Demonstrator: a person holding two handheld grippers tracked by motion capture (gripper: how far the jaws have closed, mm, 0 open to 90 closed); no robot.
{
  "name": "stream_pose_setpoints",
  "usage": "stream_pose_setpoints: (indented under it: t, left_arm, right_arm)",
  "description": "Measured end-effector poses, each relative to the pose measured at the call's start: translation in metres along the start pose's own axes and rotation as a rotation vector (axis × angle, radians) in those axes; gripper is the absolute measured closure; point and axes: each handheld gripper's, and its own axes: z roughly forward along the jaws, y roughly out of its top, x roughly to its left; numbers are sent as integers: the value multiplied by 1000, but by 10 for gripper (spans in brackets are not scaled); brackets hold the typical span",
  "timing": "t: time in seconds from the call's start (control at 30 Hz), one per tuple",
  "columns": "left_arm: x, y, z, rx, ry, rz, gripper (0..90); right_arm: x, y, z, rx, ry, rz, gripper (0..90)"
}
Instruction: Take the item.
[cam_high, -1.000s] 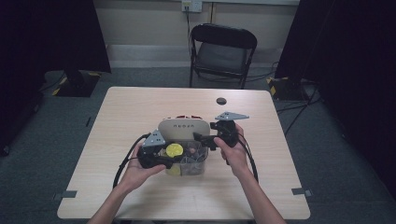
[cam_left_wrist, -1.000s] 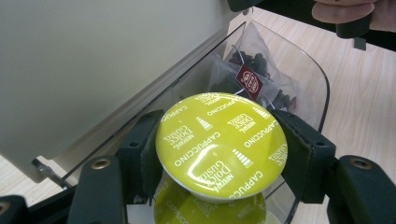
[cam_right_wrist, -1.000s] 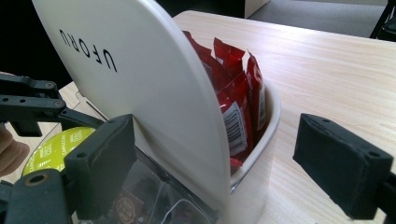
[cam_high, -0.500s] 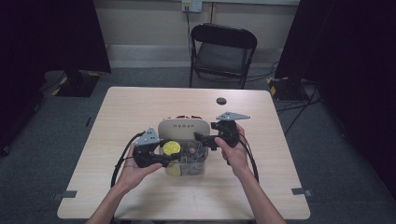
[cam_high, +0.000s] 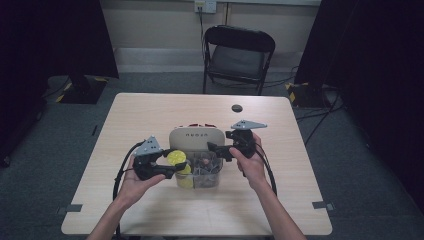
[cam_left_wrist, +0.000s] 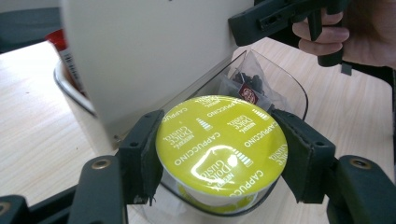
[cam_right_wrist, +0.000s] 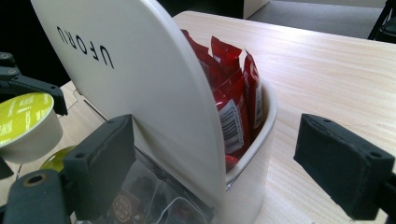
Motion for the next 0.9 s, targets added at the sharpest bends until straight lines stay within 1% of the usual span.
stream_pose_setpoints:
  t: [0.03,0.1,0.17,0.23,0.33,0.57,0.6,0.67,0.7,0.77,0.87,0.9]
  left_arm:
    - [1,0,-2,5,1,4,376]
    - [3,0,-5,-5,-5,-10,376]
    - [6,-1,-10,-10,-3,-15,376]
    - [8,-1,-14,-15,10,-19,376]
    - [12,-2,-19,-19,13,-27,377]
    - [23,-7,-31,-14,50,-36,376]
    - [26,-8,-33,-13,49,-36,377]
    - [29,-9,-36,-4,62,-31,377]
    - [32,-10,-37,-11,58,-41,377]
    - [37,-11,-41,-13,75,-40,377]
    - [44,-14,-46,-11,94,-51,377]
    - [46,-15,-47,-11,98,-60,377]
  right_arm:
    - [0,0,0,0,-2,0,117]
    - [0,0,0,1,0,-1,117]
    - [0,0,0,1,1,3,113]
    - [0,0,0,2,1,2,113]
    - [0,0,1,3,2,2,112]
    - [0,0,1,4,3,1,112]
    - [0,0,1,4,2,2,112]
    - [-1,0,1,4,4,4,111]
    - [-1,0,1,5,4,5,111]
    - [-1,0,1,6,5,5,110]
    - [-1,0,1,5,5,5,100]
    - [-1,0,1,6,6,6,97]
